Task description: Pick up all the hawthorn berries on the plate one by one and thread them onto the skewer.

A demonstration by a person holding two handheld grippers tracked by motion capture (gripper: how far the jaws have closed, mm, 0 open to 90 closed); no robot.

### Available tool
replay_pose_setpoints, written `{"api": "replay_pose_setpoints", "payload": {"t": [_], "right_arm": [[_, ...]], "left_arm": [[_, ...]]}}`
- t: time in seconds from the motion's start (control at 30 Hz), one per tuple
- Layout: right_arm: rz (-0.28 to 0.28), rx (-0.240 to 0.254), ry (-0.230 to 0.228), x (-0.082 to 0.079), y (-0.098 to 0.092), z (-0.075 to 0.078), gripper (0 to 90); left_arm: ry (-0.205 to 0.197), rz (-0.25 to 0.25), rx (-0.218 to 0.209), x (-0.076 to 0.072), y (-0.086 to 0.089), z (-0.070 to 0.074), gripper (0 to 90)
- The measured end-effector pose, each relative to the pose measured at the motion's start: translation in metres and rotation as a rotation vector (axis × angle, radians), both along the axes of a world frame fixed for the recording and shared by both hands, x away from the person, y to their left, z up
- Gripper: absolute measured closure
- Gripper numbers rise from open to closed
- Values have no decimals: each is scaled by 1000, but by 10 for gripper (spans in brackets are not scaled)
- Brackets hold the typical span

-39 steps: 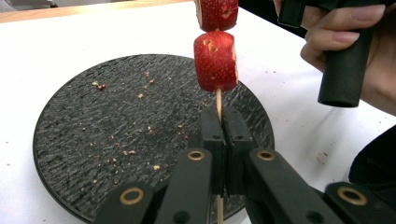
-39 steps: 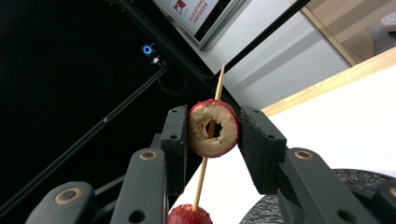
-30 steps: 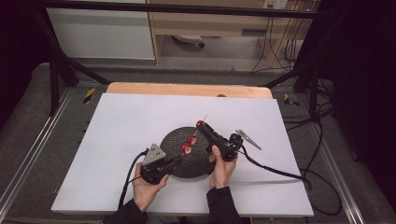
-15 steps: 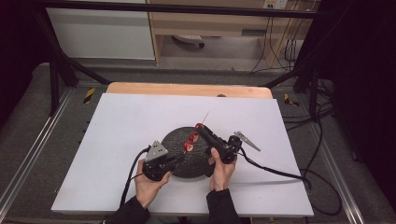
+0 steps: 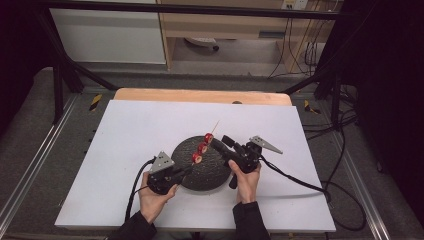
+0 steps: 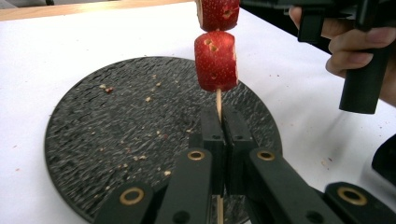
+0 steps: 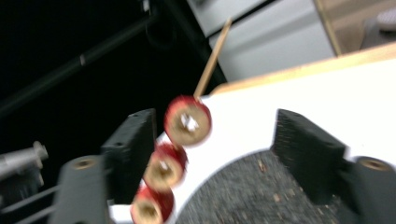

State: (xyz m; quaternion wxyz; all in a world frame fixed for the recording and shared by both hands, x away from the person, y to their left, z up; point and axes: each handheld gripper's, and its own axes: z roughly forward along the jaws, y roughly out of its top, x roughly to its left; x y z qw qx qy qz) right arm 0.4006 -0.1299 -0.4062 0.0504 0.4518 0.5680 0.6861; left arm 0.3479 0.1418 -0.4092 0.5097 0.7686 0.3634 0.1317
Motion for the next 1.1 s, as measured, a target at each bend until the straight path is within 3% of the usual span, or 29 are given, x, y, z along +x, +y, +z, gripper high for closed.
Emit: {"api": "replay_pose_setpoints", "payload": {"t": [0.07, 0.27, 0.33, 0.6, 0.93, 1.1], "right_arm": [[18, -86, 14, 2, -2, -2, 203], [61, -242, 43, 5, -9, -6, 81], [82, -318, 49, 6, -12, -8, 68], [154, -525, 89, -1, -27, -19, 7], [160, -666, 99, -14, -54, -33, 5], [186, -677, 112, -21, -69, -39, 5]], "left_arm": [[5, 1, 4, 0, 3, 0, 887], [14, -2, 22, 1, 11, 1, 887], [20, -3, 28, 1, 14, 1, 887], [40, -13, 61, 4, 23, 5, 886], [83, -20, 104, 13, 30, 8, 886], [101, -20, 121, 17, 30, 10, 885]]}}
